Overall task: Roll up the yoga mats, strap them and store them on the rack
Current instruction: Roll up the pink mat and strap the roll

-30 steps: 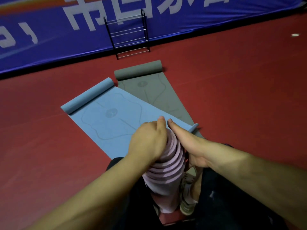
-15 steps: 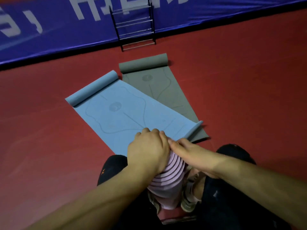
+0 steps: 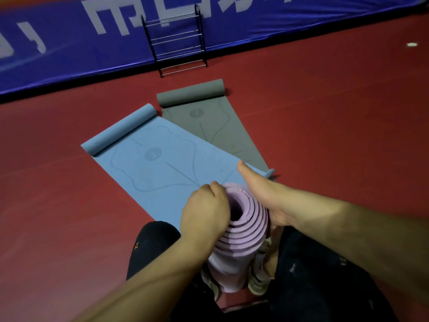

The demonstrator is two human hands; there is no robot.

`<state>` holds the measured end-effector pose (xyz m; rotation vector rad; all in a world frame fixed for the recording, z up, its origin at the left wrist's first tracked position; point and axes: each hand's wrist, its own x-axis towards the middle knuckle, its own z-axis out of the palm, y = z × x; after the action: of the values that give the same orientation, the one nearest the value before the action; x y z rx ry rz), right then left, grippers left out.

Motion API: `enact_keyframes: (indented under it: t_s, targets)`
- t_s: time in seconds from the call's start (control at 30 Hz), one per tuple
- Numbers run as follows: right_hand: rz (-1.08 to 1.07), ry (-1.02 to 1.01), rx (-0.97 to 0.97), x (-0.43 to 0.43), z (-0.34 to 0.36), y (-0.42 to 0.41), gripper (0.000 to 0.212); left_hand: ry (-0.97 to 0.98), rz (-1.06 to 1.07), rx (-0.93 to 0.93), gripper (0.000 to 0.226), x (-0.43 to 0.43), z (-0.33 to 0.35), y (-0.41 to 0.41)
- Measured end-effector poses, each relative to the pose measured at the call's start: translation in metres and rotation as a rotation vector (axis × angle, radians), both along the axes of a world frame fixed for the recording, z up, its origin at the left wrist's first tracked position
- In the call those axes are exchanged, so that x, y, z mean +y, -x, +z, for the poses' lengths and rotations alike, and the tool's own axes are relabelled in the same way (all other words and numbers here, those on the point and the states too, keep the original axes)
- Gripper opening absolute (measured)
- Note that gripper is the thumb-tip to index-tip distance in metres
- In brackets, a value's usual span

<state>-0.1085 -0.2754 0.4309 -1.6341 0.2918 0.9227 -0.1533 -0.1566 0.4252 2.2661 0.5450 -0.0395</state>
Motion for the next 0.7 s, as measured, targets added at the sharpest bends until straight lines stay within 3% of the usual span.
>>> enact_keyframes:
  t_s: [0.07,0.17,0.3,0.4,0.5,0.6,0.7]
  targets:
    - [-0.015,0.162,-0.086,0.008,-0.003,-0.004,0.084,0.028,0.030,-0.002,0.013,0.002,-0.004,-0.002]
    - [0.200,0.507,-0.388,0.014,-0.006,0.004,0.056,-0.171,-0.002,0.021,0.028,0.005,-0.015,-0.005]
    - [0.191,0.686,-0.658,0.022,-0.011,0.014,0.044,-0.323,-0.023,0.032,0.029,0.008,-0.025,-0.017]
    - [0.134,0.629,-0.593,0.023,-0.013,0.011,0.038,-0.326,-0.064,0.067,0.024,0.007,-0.021,-0.021]
    - [0.122,0.555,-0.516,0.014,-0.027,0.001,0.057,-0.205,-0.108,0.158,0.023,0.014,-0.025,-0.027]
    - [0.127,0.543,-0.475,0.011,-0.039,0.000,0.065,0.141,0.004,0.301,0.051,0.023,-0.015,-0.035]
    - [0.150,0.546,-0.503,0.017,-0.039,0.001,0.064,0.078,-0.075,0.290,0.050,0.024,-0.014,-0.036]
